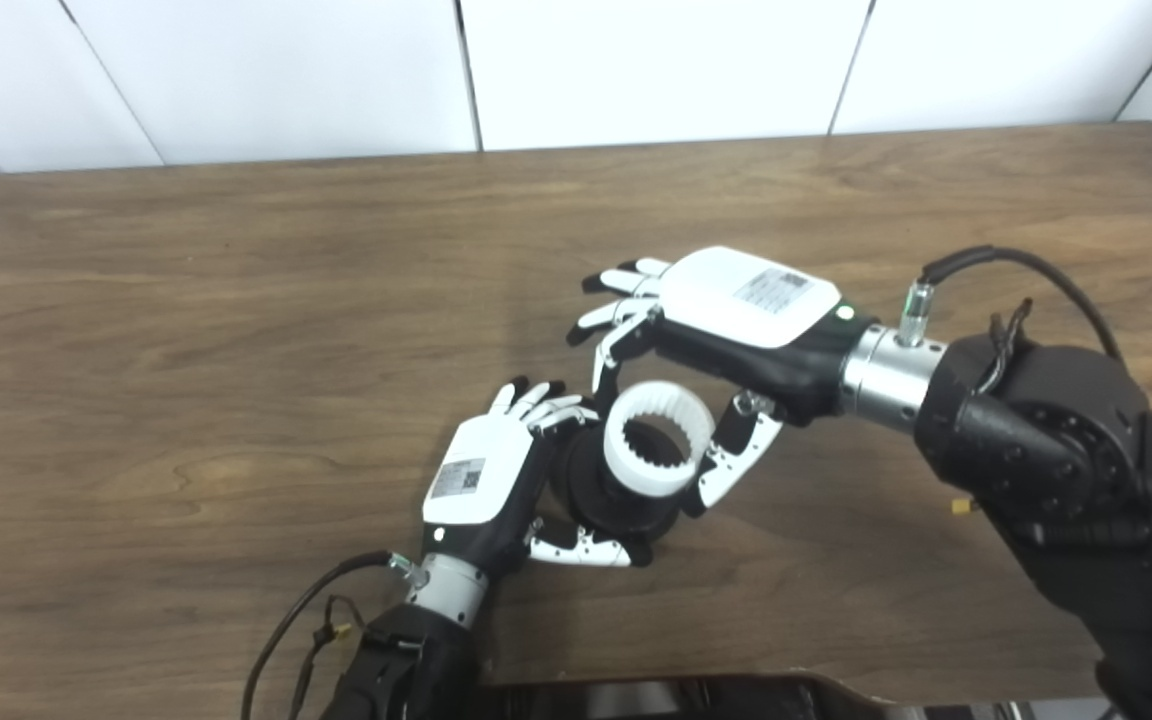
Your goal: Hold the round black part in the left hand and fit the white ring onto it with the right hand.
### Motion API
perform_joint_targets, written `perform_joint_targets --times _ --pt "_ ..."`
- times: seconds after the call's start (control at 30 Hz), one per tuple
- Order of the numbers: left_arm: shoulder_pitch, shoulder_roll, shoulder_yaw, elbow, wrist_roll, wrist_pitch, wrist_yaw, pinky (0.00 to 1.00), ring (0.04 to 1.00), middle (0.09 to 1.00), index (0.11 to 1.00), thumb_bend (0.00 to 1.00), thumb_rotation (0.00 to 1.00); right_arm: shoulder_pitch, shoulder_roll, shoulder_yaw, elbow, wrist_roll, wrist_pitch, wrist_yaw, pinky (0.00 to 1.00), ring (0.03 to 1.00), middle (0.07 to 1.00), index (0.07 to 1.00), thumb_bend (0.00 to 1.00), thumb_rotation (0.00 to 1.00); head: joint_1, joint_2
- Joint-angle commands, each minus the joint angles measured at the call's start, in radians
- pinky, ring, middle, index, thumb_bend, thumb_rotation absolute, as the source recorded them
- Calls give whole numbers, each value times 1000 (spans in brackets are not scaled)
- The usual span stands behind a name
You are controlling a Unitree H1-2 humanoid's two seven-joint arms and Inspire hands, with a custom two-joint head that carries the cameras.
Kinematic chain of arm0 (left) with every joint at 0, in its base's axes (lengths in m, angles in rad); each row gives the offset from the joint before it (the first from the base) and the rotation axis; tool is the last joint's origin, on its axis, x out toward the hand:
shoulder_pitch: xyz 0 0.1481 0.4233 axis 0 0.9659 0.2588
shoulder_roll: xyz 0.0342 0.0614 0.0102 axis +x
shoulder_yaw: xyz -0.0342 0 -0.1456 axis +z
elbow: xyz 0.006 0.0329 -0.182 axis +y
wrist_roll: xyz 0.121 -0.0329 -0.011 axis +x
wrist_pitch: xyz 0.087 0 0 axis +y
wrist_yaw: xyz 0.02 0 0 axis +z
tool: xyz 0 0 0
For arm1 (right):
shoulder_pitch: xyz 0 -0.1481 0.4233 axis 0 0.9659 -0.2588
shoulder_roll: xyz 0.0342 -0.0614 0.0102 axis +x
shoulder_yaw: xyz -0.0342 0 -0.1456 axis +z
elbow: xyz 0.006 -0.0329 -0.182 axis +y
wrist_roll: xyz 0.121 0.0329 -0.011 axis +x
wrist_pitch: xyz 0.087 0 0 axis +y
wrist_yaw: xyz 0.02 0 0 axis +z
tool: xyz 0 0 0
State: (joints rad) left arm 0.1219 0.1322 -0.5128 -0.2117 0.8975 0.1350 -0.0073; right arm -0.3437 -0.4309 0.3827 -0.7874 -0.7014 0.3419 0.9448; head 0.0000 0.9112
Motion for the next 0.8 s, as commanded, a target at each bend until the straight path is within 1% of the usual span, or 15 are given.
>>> perform_joint_targets --times 0.0,0.1,0.23,0.43,0.47,0.77 --pt "25 9 -31 69 28 26 -66 1000 925 832 484 523 59 -13 9 -14 -1 -8 -31 -35 1000 979 863 484 525 137 5 -2" --pt "28 9 -32 67 26 25 -60 1000 932 843 484 523 57 0 15 -15 8 -9 -45 -49 1000 978 862 484 525 136 8 -6" --pt "27 5 -37 60 39 42 -68 1000 932 841 484 523 59 14 26 -17 20 -12 -62 -59 1000 981 861 484 525 136 12 -8" --pt "28 4 -41 49 38 56 -79 1000 936 853 484 523 58 29 42 -16 40 -21 -70 -68 1000 984 862 484 525 135 19 -4" --pt "28 5 -41 46 36 57 -81 1000 936 855 484 523 58 31 43 -17 44 -20 -73 -71 1000 985 862 484 525 135 17 3" --pt "28 13 -38 43 24 47 -76 1000 950 872 483 523 56 42 52 -15 81 -33 -98 -85 1000 984 865 484 524 137 5 3"
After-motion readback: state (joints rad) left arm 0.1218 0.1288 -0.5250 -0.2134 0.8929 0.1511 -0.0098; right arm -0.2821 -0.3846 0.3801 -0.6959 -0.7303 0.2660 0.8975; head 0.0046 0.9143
